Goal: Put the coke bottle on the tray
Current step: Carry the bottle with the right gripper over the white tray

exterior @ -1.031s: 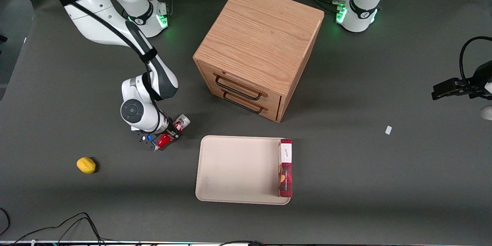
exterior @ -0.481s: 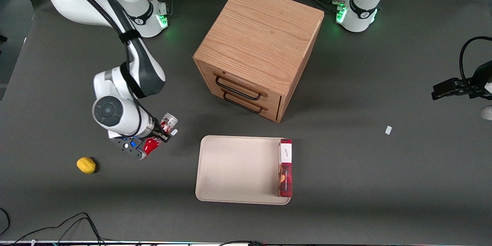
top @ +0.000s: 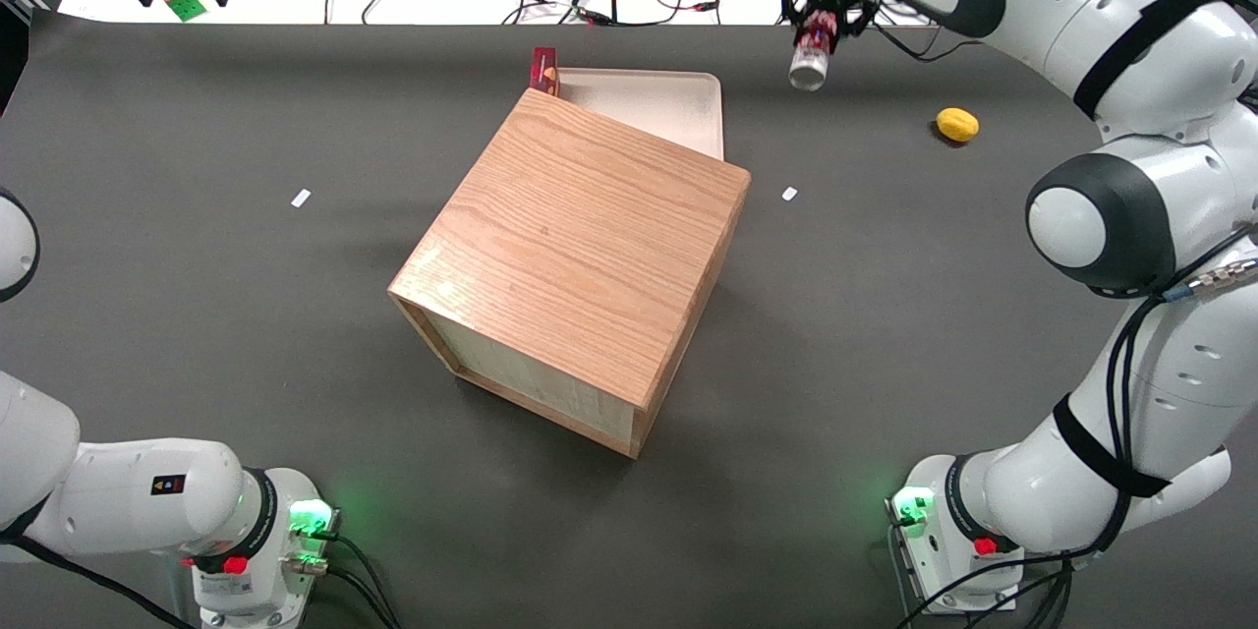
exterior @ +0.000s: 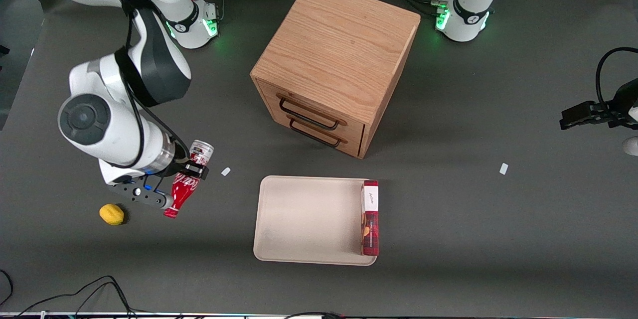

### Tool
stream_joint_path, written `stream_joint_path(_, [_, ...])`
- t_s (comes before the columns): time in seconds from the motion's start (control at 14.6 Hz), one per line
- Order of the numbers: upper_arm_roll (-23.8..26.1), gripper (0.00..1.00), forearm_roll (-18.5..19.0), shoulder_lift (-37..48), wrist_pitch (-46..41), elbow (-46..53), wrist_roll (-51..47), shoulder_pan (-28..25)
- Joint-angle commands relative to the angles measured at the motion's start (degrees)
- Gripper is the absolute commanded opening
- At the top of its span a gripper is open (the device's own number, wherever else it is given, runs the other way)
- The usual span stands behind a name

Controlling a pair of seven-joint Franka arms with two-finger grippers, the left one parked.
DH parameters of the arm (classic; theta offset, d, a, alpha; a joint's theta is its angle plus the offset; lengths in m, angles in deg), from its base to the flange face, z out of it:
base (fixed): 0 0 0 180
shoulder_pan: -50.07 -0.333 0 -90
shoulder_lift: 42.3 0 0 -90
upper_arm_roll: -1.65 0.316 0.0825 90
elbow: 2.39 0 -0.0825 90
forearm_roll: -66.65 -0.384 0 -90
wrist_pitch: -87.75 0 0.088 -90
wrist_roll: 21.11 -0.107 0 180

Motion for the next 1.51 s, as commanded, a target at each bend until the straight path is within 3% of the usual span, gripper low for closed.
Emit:
stream_joint_path(0.0, [0.77, 0.07, 2.83, -5.68, -1.67, 10.17, 7.63, -2.07])
stream_joint_path(0.27, [1.38, 0.09, 3.19, -15.0, 5.6, 18.01, 16.36, -3.31])
stream_joint_path(0.55, [2.96, 0.09, 2.84, -22.64, 16.07, 18.1, 16.54, -4.28])
stream_joint_path(0.89, [3.85, 0.1, 2.31, -30.56, 21.18, 17.92, 14.88, -3.93])
stream_joint_path(1.1, [3.85, 0.13, 1.17, -33.11, 23.47, 17.84, 13.04, -4.19])
stream_joint_path(1.44, [3.85, 0.31, -1.12, -35.66, 27.16, 17.57, 12.06, -4.1])
